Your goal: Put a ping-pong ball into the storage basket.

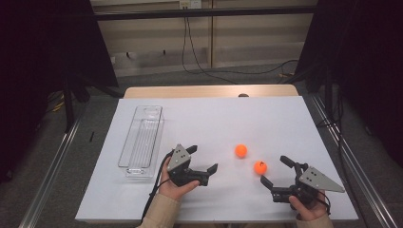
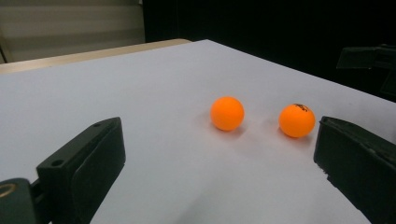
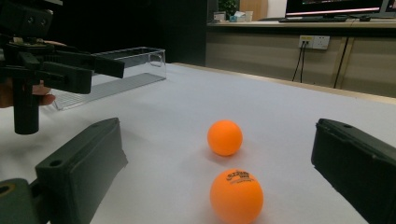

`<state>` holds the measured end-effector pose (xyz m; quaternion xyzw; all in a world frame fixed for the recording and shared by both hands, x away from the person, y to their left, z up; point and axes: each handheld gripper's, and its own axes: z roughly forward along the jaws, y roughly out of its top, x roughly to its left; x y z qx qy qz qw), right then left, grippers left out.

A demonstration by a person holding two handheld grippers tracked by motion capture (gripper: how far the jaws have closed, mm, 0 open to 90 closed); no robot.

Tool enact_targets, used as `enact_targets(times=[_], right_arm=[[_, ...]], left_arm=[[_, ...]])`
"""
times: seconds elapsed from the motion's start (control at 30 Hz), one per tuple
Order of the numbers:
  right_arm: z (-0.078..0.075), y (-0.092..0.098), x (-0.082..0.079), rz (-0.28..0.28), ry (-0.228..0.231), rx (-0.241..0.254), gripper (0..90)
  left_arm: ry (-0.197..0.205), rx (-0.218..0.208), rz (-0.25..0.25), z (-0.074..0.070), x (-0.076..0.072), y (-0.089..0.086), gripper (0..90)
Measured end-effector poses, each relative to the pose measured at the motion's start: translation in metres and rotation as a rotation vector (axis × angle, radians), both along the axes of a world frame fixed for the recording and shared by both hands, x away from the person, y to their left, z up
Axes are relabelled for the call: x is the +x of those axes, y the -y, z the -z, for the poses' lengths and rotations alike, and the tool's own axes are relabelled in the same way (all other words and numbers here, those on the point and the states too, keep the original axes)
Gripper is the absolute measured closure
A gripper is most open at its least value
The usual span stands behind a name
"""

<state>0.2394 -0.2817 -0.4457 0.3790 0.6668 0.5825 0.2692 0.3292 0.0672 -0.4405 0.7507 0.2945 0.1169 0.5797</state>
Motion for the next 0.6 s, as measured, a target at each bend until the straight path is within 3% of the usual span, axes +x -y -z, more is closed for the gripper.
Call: enact_targets(times=[0.6], right_arm=[[-0.0003,0.0000,-0.0001,-0.003,0.002,0.002,1.7]], left_arm=[[-0.002,0.020,0.015,0.0003,0.0034,0.0084,2.2]])
